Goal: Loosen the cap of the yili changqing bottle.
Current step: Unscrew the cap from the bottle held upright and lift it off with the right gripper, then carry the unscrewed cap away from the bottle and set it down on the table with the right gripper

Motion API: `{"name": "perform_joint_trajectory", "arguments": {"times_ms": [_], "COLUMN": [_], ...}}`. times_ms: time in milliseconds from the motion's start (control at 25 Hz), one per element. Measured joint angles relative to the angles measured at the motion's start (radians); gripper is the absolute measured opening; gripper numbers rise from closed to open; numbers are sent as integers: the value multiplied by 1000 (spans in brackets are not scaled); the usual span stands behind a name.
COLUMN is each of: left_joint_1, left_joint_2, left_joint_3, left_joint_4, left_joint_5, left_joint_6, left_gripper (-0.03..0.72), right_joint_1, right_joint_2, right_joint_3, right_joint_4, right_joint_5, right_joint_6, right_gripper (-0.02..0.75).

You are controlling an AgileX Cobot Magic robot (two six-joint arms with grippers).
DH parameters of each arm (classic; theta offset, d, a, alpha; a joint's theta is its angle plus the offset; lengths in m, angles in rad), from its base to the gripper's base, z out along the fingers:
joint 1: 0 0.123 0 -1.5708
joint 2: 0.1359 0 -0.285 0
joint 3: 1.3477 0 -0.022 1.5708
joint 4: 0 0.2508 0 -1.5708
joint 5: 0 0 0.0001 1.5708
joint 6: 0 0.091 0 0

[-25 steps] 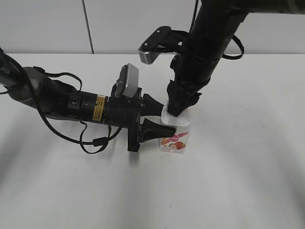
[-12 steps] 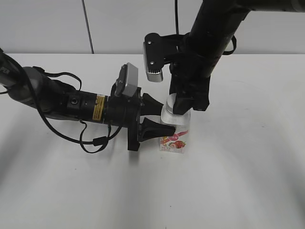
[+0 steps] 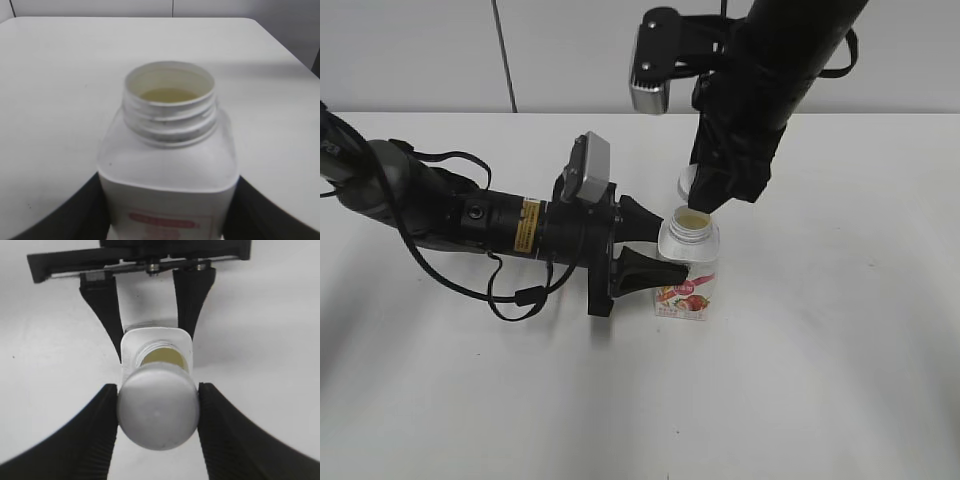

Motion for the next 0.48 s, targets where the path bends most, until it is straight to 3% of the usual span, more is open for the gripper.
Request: {"name": "perform_joint_trajectory", "arguments": {"times_ms": [280, 480], "left_joint_1": [0, 0], "left_joint_2": [0, 0], "left_joint_3": [0, 0], "left_joint_4": [0, 0], "left_joint_5": [0, 0], "left_joint_6": [0, 0], "left_gripper": [387, 387], "right_joint_1": [0, -2], "right_joint_2": [-68, -71], "right_joint_3": [0, 0], "right_joint_4": [-59, -139], "right_joint_5": [45, 155], "right_joint_6": [631, 885], "right_gripper": [388, 388]}}
